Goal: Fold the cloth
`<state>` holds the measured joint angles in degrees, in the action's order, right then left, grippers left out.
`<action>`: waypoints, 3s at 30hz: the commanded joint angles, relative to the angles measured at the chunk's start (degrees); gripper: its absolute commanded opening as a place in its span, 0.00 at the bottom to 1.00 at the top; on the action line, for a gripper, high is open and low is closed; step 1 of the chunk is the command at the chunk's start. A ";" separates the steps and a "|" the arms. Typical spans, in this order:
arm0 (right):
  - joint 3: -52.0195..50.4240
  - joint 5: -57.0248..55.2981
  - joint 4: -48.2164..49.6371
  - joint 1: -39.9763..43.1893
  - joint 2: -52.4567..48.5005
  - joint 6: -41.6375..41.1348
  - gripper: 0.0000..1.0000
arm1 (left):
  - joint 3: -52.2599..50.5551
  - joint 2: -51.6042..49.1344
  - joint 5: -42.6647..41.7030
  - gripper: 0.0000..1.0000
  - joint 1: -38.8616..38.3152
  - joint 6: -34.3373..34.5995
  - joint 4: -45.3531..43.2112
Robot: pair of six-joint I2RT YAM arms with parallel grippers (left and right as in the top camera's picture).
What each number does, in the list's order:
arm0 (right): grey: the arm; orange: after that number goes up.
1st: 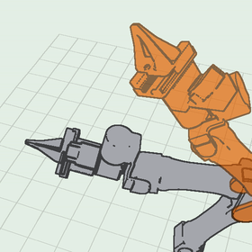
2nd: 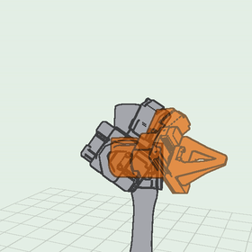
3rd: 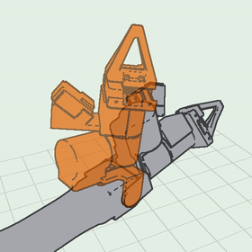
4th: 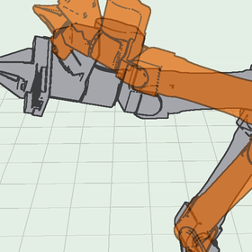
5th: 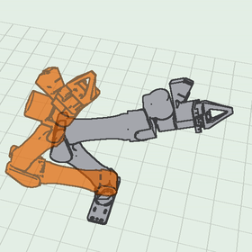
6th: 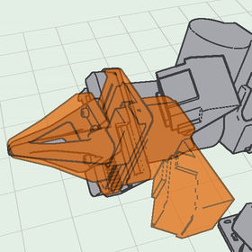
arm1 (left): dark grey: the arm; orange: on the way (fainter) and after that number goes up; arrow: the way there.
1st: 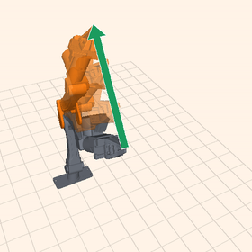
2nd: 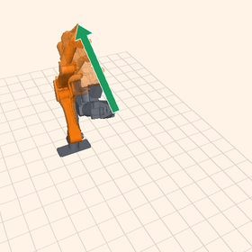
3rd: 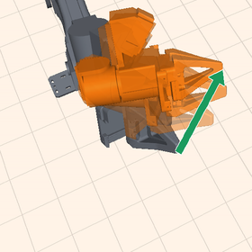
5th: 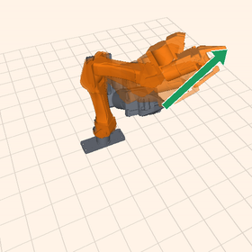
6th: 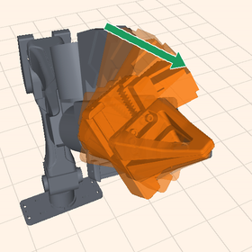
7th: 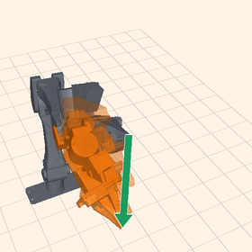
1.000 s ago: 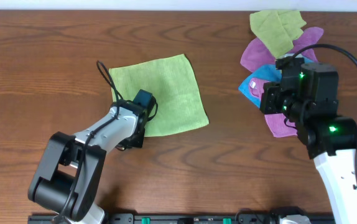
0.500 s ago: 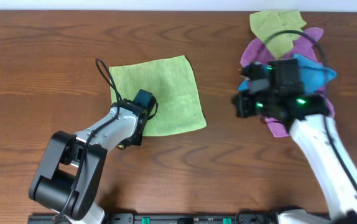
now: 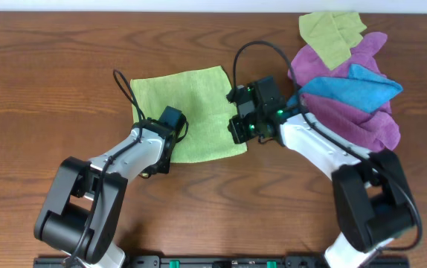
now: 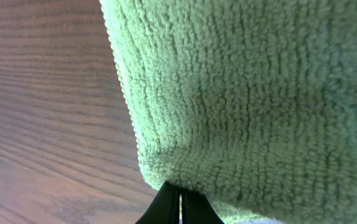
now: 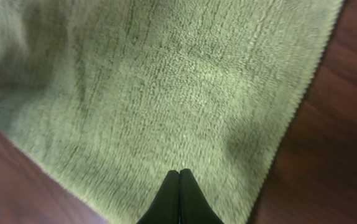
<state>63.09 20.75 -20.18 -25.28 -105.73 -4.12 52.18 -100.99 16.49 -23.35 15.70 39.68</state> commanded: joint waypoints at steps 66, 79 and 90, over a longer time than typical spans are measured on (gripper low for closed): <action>21.51 -14.29 -33.20 7.17 13.22 2.19 0.02 | -0.28 14.95 -14.27 0.06 0.20 3.87 -3.56; 0.31 8.98 -17.53 15.43 18.95 6.29 0.27 | -13.84 31.39 -23.85 0.06 6.69 14.51 -6.14; -2.12 25.24 -6.12 16.09 5.16 6.23 0.67 | -17.97 31.36 -50.56 0.81 24.52 6.69 -16.87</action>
<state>60.84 39.51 -27.97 -9.58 -98.28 1.78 34.20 -69.76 -25.12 -1.76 26.41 22.92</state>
